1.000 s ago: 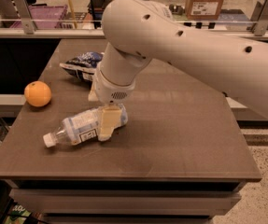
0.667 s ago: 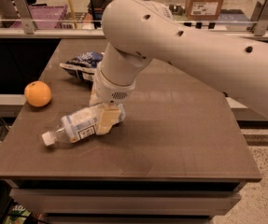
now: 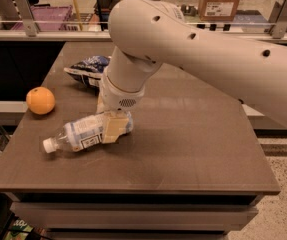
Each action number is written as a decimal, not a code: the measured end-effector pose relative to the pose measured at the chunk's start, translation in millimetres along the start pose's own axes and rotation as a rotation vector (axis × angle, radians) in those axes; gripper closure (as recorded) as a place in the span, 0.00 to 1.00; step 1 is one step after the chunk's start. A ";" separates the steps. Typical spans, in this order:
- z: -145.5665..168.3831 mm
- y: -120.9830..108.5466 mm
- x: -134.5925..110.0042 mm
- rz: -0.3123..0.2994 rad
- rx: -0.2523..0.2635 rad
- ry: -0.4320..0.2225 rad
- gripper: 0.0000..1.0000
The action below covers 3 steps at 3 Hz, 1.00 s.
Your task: Pick blue plastic bottle
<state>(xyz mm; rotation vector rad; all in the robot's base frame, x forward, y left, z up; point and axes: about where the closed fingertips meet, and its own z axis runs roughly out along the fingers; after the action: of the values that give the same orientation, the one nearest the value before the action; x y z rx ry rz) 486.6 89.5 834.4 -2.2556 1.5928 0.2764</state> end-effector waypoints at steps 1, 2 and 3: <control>-6.9 -6.2 -4.7 -0.024 -0.013 -0.003 1.00; -28.2 -13.6 -3.0 -0.060 0.004 -0.027 1.00; -49.1 -17.1 5.2 -0.093 0.048 -0.064 1.00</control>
Offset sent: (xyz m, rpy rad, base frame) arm 0.0204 -0.0182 0.0555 0.0608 -0.0546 0.1028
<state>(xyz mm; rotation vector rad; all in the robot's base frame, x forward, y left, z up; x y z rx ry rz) 501.9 70.3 880.6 -2.2532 1.4429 0.2795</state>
